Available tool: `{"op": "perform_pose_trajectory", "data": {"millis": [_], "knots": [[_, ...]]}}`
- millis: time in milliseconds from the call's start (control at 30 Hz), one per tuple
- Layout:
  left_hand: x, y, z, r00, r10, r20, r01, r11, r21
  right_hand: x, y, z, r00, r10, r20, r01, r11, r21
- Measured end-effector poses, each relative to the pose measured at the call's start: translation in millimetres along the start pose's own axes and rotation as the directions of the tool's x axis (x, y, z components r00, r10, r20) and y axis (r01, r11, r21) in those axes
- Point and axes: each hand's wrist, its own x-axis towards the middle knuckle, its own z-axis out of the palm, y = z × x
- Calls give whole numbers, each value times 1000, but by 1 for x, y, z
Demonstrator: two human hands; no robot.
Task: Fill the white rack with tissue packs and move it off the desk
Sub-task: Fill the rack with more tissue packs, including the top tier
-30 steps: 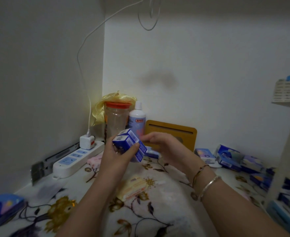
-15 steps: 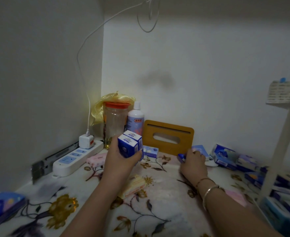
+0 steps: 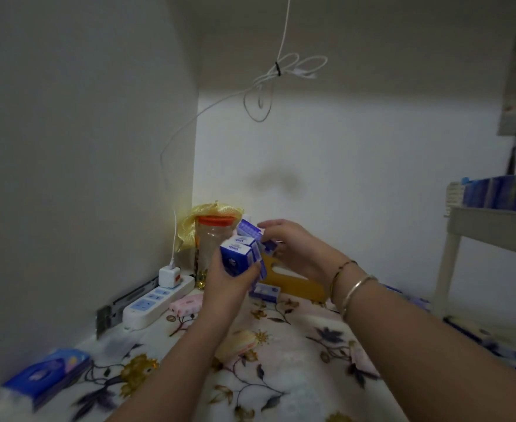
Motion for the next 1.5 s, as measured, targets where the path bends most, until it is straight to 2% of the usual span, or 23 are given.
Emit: {"op": "perform_pose_trajectory", "data": {"millis": [100,233,333,467,667,767,867,967,1033,1167,1233,1300,1400,1500], "knots": [[2,36,1,996,87,7,-87,996,-7,-20,-20,-1,996,-71,51,66,994,87],[-6,84,3,980,196,39,-197,980,36,-52,-53,-3,986,-164,-19,165,983,85],[-21,124,10,956,284,72,-288,955,64,-88,-89,-3,965,-262,18,260,964,59],[-44,183,34,912,390,125,-401,913,77,-132,-144,-18,924,-381,-10,378,920,-105],[-86,262,97,834,507,216,-524,852,21,-211,-204,-80,879,-470,-82,432,857,-281],[-106,281,136,815,512,272,-530,848,-7,-250,-220,-117,858,-487,-162,396,829,-394],[-124,294,181,771,505,388,-538,843,-28,-287,-230,-154,822,-501,-272,324,803,-501],[-138,299,226,663,475,578,-549,834,-56,-320,-230,-197,769,-511,-384,255,796,-549],[-147,297,254,580,424,695,-605,796,19,-339,-223,-233,728,-489,-481,219,830,-512],[-161,281,287,464,254,848,-677,720,155,-368,-201,-302,658,-390,-644,145,905,-400],[-166,271,294,412,138,901,-698,683,214,-374,-188,-328,666,-313,-677,55,926,-373],[-167,263,297,371,71,926,-752,608,255,-374,-176,-341,706,-223,-672,-54,929,-365],[-164,259,296,351,75,933,-816,514,265,-362,-158,-346,774,-147,-616,-108,928,-357],[-165,259,294,319,101,942,-851,468,238,-348,-146,-341,834,-74,-547,-191,891,-412]]}}
